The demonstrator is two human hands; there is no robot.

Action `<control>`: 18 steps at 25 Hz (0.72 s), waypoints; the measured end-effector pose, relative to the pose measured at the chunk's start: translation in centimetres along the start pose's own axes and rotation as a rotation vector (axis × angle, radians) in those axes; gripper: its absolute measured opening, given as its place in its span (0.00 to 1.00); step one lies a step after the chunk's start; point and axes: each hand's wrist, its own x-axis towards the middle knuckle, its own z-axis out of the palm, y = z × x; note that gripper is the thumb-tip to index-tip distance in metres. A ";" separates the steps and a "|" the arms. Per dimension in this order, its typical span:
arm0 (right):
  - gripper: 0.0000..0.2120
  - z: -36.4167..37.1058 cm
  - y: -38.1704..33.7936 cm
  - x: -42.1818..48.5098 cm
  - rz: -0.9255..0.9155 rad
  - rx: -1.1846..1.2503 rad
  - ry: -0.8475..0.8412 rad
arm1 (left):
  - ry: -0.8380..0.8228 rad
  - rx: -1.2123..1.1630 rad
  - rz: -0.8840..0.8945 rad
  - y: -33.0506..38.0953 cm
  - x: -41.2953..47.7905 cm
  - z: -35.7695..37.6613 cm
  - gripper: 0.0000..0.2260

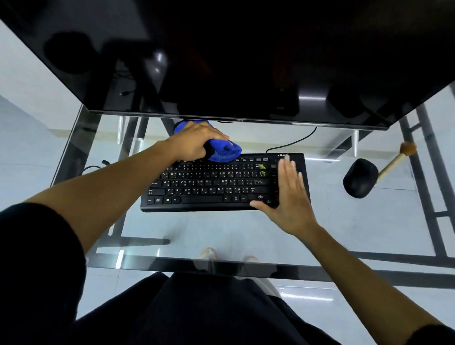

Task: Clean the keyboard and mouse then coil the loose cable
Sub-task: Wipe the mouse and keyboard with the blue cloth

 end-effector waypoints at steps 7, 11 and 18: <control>0.65 -0.4 4.1 -0.3 0.104 0.099 -0.157 | 0.006 -0.055 0.004 4.8 2.4 1.5 0.30; 0.64 0.1 3.4 0.0 0.172 0.122 -0.129 | -0.015 -0.035 0.012 8.9 5.5 2.4 0.30; 0.64 0.2 3.5 -0.2 0.170 0.156 -0.113 | 0.027 0.024 0.044 5.6 2.7 2.1 0.31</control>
